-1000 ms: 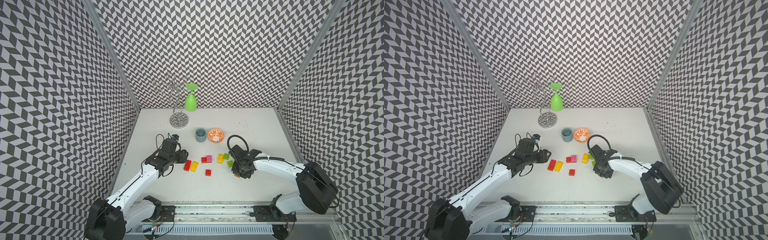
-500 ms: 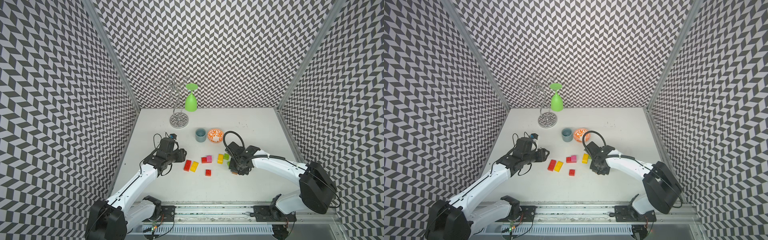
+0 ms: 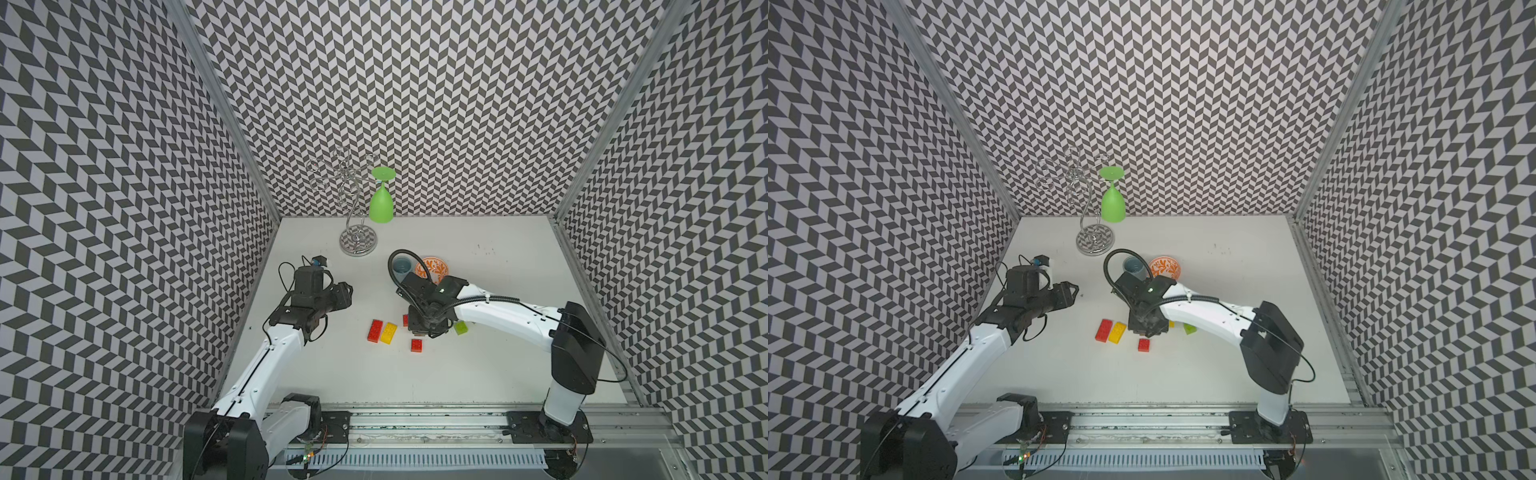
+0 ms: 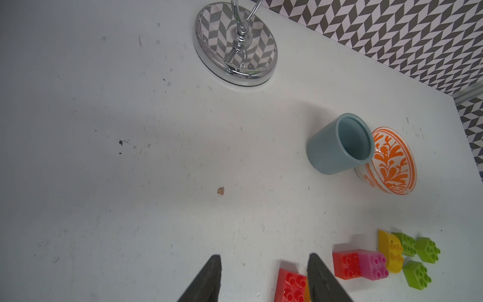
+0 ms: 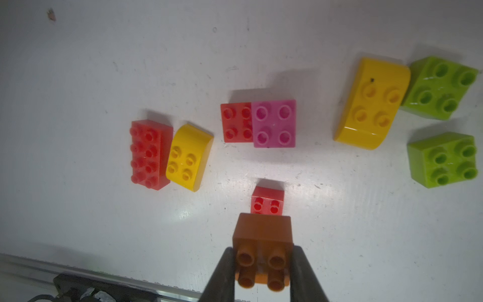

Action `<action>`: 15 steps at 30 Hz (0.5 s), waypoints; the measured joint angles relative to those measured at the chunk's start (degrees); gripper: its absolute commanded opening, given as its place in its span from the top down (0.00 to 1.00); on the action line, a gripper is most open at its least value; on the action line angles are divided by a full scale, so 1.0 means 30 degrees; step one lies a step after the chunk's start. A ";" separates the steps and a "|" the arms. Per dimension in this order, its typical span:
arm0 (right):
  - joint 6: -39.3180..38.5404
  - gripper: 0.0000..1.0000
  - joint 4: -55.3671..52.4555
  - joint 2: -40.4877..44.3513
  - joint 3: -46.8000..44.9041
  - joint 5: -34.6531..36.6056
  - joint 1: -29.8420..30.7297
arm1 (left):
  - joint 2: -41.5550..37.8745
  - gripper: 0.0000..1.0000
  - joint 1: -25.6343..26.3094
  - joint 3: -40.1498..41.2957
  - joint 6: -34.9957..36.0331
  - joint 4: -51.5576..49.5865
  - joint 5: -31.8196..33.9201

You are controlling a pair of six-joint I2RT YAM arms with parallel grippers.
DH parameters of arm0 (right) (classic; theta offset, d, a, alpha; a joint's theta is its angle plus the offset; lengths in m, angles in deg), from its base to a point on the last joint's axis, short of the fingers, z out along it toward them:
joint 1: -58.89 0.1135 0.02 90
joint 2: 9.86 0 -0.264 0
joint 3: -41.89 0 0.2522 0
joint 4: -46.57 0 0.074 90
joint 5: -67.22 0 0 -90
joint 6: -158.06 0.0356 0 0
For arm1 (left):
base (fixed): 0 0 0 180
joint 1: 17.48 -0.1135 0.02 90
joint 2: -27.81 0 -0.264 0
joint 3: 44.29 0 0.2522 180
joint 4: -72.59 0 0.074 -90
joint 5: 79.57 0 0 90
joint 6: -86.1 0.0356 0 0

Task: Assemble the letter s with lego
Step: Pick up the lego brick from the center of the board, then assemble the lego brick with the lego brick.

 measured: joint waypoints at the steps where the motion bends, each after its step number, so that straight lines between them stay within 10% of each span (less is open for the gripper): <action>1: 0.0015 1.00 -0.0015 -0.0291 0.0226 -0.0102 0.0146 | 0.0000 0.45 0.0000 0.0044 0.0000 0.0007 -0.0080; 15: 0.1508 1.00 0.0160 -0.1304 0.0168 -0.0627 0.0780 | 0.0000 0.46 -0.0036 0.0299 -0.0073 0.0226 -0.0780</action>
